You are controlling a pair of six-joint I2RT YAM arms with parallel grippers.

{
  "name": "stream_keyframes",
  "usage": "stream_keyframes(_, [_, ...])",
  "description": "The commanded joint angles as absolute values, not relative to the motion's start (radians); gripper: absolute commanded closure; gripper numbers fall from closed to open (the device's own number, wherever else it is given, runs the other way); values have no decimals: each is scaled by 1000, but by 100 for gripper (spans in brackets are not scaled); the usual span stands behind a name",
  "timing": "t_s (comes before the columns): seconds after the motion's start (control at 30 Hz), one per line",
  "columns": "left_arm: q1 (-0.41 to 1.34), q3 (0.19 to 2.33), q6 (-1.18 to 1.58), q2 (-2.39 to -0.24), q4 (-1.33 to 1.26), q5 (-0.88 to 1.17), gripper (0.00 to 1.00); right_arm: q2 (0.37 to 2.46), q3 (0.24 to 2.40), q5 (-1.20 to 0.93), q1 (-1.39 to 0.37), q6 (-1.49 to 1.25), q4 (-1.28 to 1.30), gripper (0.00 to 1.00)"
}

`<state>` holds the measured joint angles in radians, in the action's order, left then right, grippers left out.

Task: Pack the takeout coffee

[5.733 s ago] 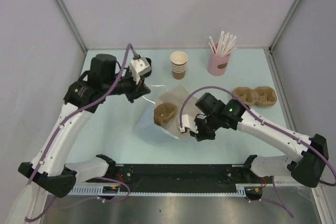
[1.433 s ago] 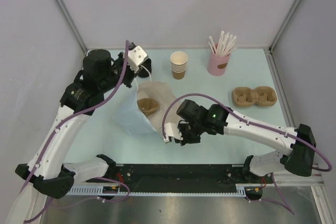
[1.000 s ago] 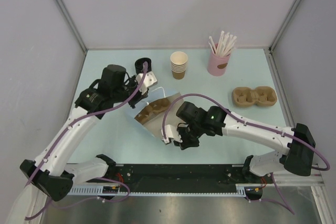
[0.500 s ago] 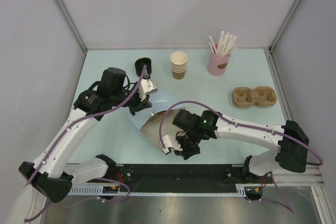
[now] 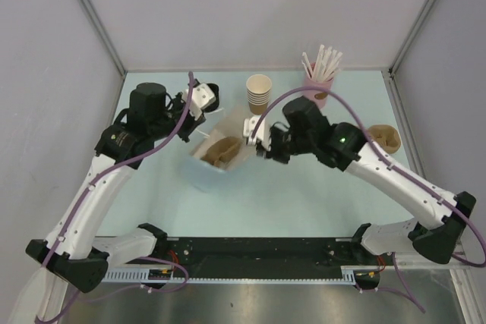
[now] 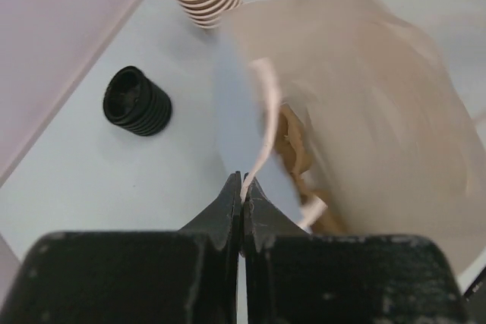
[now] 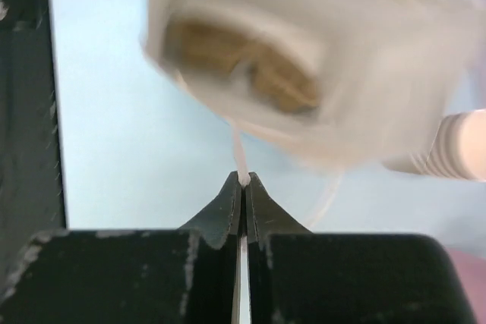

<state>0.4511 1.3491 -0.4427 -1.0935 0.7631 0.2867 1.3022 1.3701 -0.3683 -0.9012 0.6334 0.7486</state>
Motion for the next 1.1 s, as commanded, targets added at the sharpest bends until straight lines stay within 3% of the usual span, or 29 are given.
stream_keyframes(0.0, [442,1333,-380,-1094,684,187,100,1285,1430,-244,-920,581,689,100])
stream_keyframes(0.07, [442,1327,-370,-1098,672,140,100,1285,1507,-175,-887,536,638,100])
stream_keyframes(0.23, [442,1341,-342,-1115,650,106,100,1359,1684,-256,-836,492,687,100])
stream_keyframes(0.33, [442,1335,-344,-1123,667,129,100,1375,1662,-1,-933,491,654,100])
stream_keyframes(0.4, [442,1333,-341,-1114,663,140,100,1368,1683,-44,-840,408,580,100])
stream_keyframes(0.43, [442,1322,-342,-1108,658,146,100,1377,1724,-172,-810,370,590,100])
stream_keyframes(0.5, [442,1309,-345,-1089,640,162,100,1409,1747,-203,-851,424,649,100])
stream_keyframes(0.57, [442,1307,-345,-1091,640,169,100,1396,1715,45,-905,419,576,100])
stream_keyframes(0.7, [442,1298,-345,-1094,632,166,100,1403,1790,-219,-793,348,630,100])
stream_keyframes(0.8, [442,1292,-342,-1098,627,160,100,1473,1786,71,-941,503,724,100])
stream_keyframes(0.9, [442,1296,-344,-1100,629,160,100,1422,1735,172,-980,491,596,100])
stream_keyframes(1.0, [442,1301,-347,-1094,629,155,100,1417,1966,-27,-865,343,632,100])
stream_keyframes(1.07, [442,1301,-344,-1086,627,155,100,1431,2028,-37,-832,336,647,100])
